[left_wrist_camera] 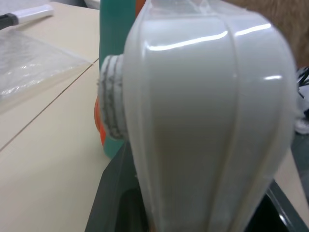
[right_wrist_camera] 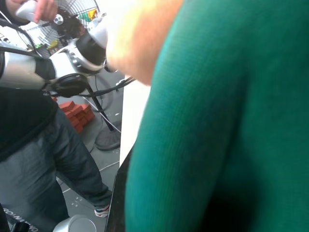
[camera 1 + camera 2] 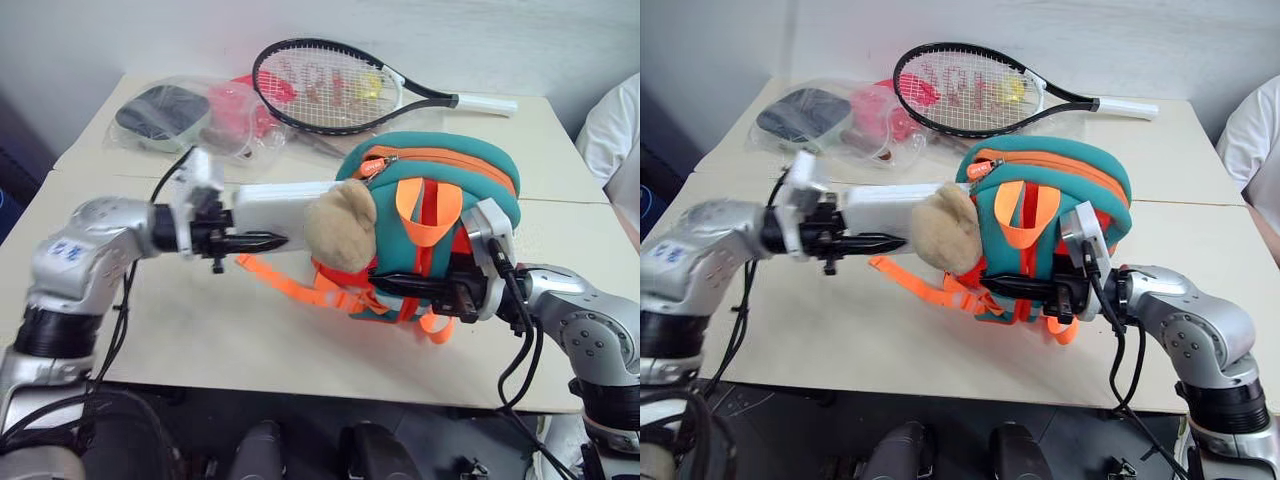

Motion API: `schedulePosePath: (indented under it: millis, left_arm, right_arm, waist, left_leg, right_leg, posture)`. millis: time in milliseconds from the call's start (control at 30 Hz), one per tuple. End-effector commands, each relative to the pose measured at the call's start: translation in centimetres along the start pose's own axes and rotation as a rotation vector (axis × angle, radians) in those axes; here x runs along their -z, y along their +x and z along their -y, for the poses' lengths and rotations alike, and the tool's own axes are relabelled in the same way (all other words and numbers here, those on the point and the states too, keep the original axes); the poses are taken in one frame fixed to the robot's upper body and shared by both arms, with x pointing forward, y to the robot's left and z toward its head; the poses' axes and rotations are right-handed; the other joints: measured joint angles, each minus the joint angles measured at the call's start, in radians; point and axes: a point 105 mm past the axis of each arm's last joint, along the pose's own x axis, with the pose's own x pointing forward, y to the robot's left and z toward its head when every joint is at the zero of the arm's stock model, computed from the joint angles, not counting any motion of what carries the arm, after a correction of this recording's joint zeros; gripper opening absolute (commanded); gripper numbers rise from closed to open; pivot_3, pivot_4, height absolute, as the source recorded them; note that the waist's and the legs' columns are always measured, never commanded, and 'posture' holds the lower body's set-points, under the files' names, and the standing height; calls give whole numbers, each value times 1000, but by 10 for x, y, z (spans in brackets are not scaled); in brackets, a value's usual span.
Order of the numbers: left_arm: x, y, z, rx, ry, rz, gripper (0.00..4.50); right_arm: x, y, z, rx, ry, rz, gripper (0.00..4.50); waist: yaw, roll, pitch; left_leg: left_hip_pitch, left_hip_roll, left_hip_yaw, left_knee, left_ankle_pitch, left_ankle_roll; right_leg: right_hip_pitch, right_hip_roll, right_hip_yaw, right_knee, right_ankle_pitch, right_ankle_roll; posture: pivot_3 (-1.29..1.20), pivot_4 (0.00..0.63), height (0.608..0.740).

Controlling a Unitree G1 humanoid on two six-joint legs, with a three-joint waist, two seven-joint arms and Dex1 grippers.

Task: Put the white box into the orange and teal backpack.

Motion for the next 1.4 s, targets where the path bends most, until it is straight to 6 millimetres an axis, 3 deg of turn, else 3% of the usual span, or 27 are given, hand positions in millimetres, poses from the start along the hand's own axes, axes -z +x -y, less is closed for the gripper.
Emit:
schedulePosePath:
  millis: [33, 200, 300, 333, 367, 467, 600, 733, 867, 967, 1100, 1233, 1400]
  left_arm:
    - [-18, 39, 2, 122, 60, -51, 1322]
    - [-18, 100, -9, 156, 123, -136, 1322]
    - [-13, 108, -14, 149, 141, -124, 1322]
    - [-13, 106, -17, 133, 131, -107, 1322]
    - [-17, 100, -17, 141, 122, -69, 2043]
    - [-30, 76, -18, 142, 102, 25, 2820]
    - [-31, 33, -21, 144, 142, 58, 3897]
    - [-28, -7, -16, 189, 210, 50, 3897]
    - [-11, -39, -4, 224, 163, -61, 3897]
    - [-17, -51, 6, 206, 175, -35, 3897]
    - [-44, -38, 20, 167, 189, 103, 3897]
    - [-59, -10, 37, 180, 182, 229, 3897]
    - [-49, 8, 46, 150, 154, 240, 2661]
  right_arm:
    - [-5, 3, -3, -34, -23, 7, 27]
    - [-6, 15, -5, -65, -41, 23, 27]
    - [-7, 17, -5, -56, -52, 30, 27]
    - [-6, 17, -5, -49, -54, 31, 27]
    - [-6, 16, -5, -41, -55, 35, 0]
    - [-5, 13, -4, -16, -54, 43, 0]
    - [-5, 10, -2, 31, -51, 63, 0]
    - [-5, 9, 1, 63, -70, 66, 0]
    - [-6, 12, 2, 71, -73, 86, 0]
    - [-6, 13, 2, 76, -75, 88, 0]
    - [-5, 14, 4, 84, -69, 84, 0]
    - [-4, 16, 4, 75, -64, 79, 0]
    - [-5, 19, 5, 81, -68, 83, 0]
  waist:
    - [3, 0, 0]
    - [1, 0, 0]
    - [-6, 0, 0]
    - [-9, 0, 0]
    - [-10, 0, 0]
    - [-18, 0, 0]
    - [-31, 1, 0]
    - [-29, 1, 1]
    - [-24, 1, 1]
    - [-24, 1, 1]
    - [-20, 1, 1]
    - [-23, 1, 1]
    - [-30, 1, 1]
  left_leg:
    - [-2, 0, 0, 1, 0, 0]
    - [-8, 0, 1, 4, 0, 0]
    - [-9, 1, 4, 3, 1, 0]
    - [-9, 1, 3, 3, 1, -1]
    - [-8, 2, 3, 3, 2, -2]
    - [-8, 2, 3, 4, 3, -2]
    - [-8, 2, 3, 3, 4, -3]
    - [-8, 2, 3, 3, 4, -4]
    - [-8, 2, 2, 4, 4, -4]
    - [-8, 2, 2, 4, 4, -3]
    - [-9, 2, 0, 6, 3, -2]
    - [-8, 1, 0, 6, 3, -1]
    - [-8, 2, 1, 6, 3, -2]
  right_leg:
    - [-2, 0, 0, 1, 0, 0]
    - [-9, 0, 1, 4, 0, 1]
    - [-13, 1, 4, 8, 0, 1]
    - [-13, 2, 4, 9, 0, 1]
    - [-13, 2, 4, 10, 0, 1]
    - [-14, 2, 4, 12, 0, 1]
    - [-14, 2, 4, 13, 0, 1]
    - [-15, 2, 3, 14, 0, 0]
    - [-14, 1, 3, 14, 0, 0]
    - [-14, 1, 3, 14, 0, 0]
    - [-13, 0, 2, 15, 0, 0]
    - [-12, 0, 2, 15, 0, 1]
    - [-13, 2, 3, 16, 0, 1]
  posture:
    - [0, 150, 740]
    - [0, 150, 740]
    - [0, 150, 740]
    - [0, 150, 740]
    - [0, 150, 740]
    - [0, 150, 740]
    - [0, 150, 740]
    - [0, 150, 740]
    - [0, 150, 740]
    - [0, 150, 740]
    - [0, 150, 740]
    - [0, 150, 740]
    - [0, 150, 740]
